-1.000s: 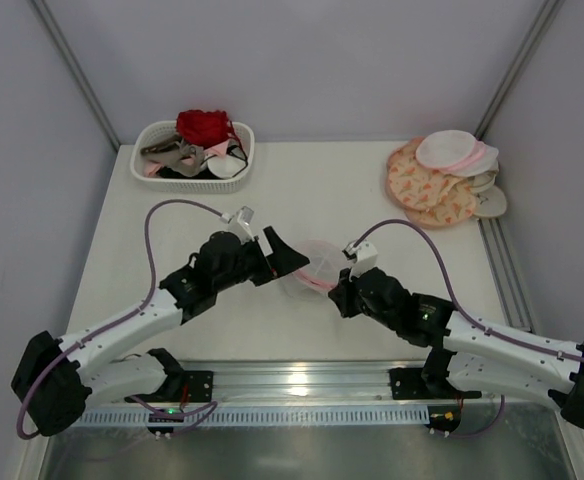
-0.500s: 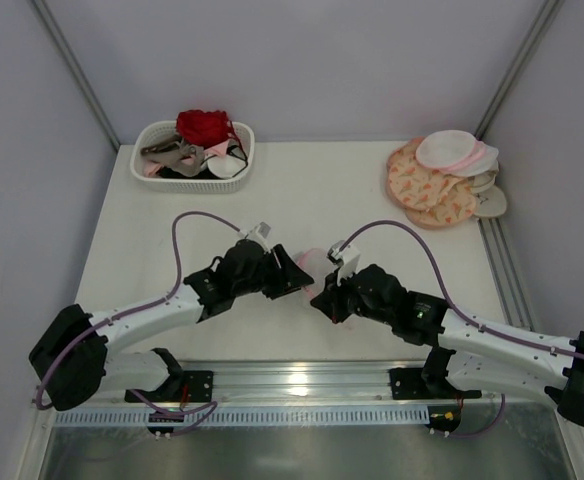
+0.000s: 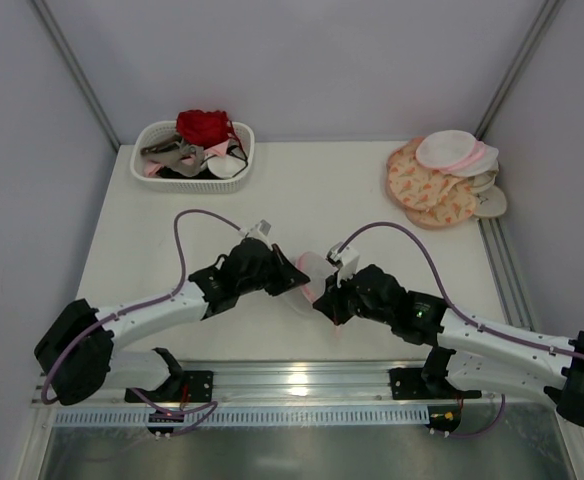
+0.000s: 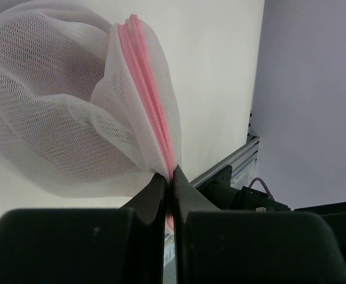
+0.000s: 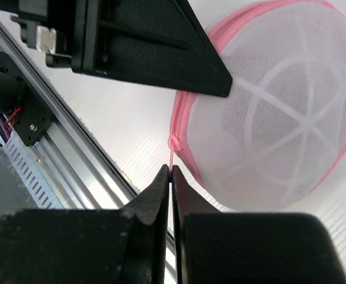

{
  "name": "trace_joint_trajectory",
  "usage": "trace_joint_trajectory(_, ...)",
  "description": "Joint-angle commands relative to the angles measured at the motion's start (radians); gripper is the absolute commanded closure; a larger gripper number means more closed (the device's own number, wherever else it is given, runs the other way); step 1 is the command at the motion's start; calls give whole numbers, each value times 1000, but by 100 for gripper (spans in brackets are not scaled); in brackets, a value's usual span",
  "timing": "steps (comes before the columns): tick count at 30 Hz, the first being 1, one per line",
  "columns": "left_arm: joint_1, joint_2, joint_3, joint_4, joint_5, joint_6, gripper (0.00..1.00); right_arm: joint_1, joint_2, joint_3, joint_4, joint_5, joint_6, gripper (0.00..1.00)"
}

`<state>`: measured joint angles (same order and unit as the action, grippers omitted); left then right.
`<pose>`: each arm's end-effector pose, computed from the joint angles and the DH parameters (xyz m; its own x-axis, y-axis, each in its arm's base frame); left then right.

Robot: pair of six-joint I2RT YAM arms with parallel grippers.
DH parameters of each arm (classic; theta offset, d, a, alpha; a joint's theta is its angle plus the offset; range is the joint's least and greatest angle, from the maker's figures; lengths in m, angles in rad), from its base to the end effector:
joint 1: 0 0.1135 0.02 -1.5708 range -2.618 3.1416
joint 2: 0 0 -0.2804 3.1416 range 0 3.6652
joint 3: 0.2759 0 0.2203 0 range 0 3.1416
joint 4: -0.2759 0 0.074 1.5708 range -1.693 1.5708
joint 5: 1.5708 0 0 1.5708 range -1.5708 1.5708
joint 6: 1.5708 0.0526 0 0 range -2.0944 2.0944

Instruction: Unzip the laundry bag and remove the bra

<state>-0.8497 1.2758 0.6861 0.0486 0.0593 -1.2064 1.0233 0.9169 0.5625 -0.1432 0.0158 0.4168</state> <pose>0.1670 -0.1947 0.2486 -0.8531 -0.4422 -0.2770 -0.0386 0.5827 -0.8117 0.0946 0.1535 0.2584 -0.5699 -0.1571 -0.8066 -0.6734 0.6518 0.3489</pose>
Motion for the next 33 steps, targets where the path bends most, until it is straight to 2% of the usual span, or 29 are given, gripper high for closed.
trace_joint_trajectory(1,34,-41,24,-30,-111,13,100,4,13,7,-33,-20,0,96)
trace_joint_trajectory(10,52,-87,13,-61,-136,11,100,8,3,-6,-168,154,57,96)
trace_joint_trajectory(12,52,-87,4,-56,-112,10,95,6,11,2,-206,196,73,96)
trace_joint_trajectory(13,52,-85,-3,-18,-102,8,88,6,14,5,-216,232,86,96)
trace_joint_trajectory(15,52,-84,-10,3,-90,2,84,8,36,23,-254,272,102,96)
trace_joint_trajectory(18,51,-98,-31,28,-84,-4,71,8,83,51,-300,329,126,97)
trace_joint_trajectory(21,52,-118,-51,53,-79,-7,43,8,126,68,-325,371,151,96)
trace_joint_trajectory(22,52,-134,-53,51,-84,-5,23,6,132,71,-331,380,158,96)
trace_joint_trajectory(23,52,-142,-54,37,-88,-4,16,6,135,73,-334,394,168,96)
trace_joint_trajectory(25,52,-173,-56,7,-107,8,8,6,131,79,-340,400,171,96)
trace_joint_trajectory(26,52,-184,-57,-22,-114,16,7,6,126,80,-345,404,174,93)
trace_joint_trajectory(27,52,-193,-57,-42,-125,31,7,6,117,83,-352,406,174,81)
trace_joint_trajectory(30,52,-225,-59,-139,-171,60,7,8,71,100,-387,398,168,27)
trace_joint_trajectory(33,52,-275,-88,-197,-243,103,7,6,-24,112,-401,369,149,19)
